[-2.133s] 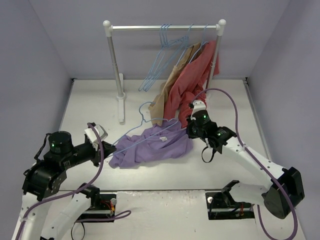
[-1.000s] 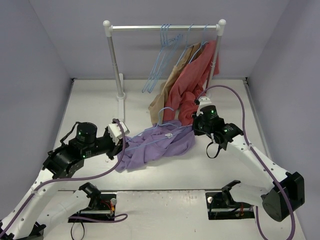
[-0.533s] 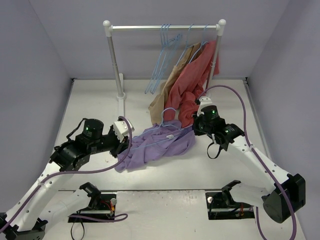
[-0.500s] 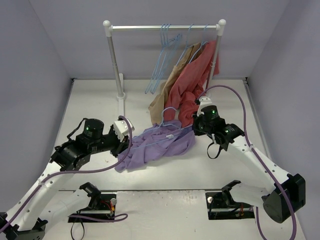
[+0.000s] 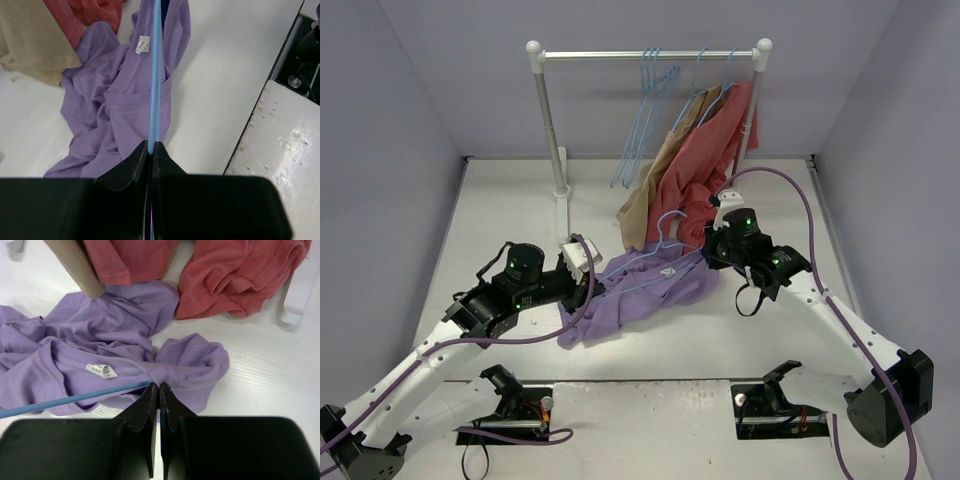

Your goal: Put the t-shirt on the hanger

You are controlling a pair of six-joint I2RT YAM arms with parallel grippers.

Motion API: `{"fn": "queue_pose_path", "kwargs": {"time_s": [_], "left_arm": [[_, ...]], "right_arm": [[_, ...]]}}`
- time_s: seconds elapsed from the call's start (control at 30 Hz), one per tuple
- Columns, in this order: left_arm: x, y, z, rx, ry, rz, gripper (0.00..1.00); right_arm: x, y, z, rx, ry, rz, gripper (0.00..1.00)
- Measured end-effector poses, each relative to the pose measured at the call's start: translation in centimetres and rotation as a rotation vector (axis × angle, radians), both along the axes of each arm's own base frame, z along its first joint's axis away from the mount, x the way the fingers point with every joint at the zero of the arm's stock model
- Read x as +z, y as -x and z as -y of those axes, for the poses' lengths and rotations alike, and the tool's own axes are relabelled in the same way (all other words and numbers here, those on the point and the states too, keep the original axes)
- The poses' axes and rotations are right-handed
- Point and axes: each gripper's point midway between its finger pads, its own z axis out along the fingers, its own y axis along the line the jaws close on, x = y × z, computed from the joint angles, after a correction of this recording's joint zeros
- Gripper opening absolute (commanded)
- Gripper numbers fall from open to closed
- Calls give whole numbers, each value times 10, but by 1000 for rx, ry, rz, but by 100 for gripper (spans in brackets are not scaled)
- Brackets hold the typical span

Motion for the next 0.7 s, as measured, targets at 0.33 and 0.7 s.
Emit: {"fn": "queue_pose_path", "kwargs": {"time_s": [0.33, 0.7], "left_arm": [[-2, 0, 15, -14, 104, -16, 0], [8, 13, 16, -53, 162, -10, 0]], "right_arm": [[20, 4, -10, 30, -16, 43, 0], [55, 5, 4, -10, -11, 151, 0]]}}
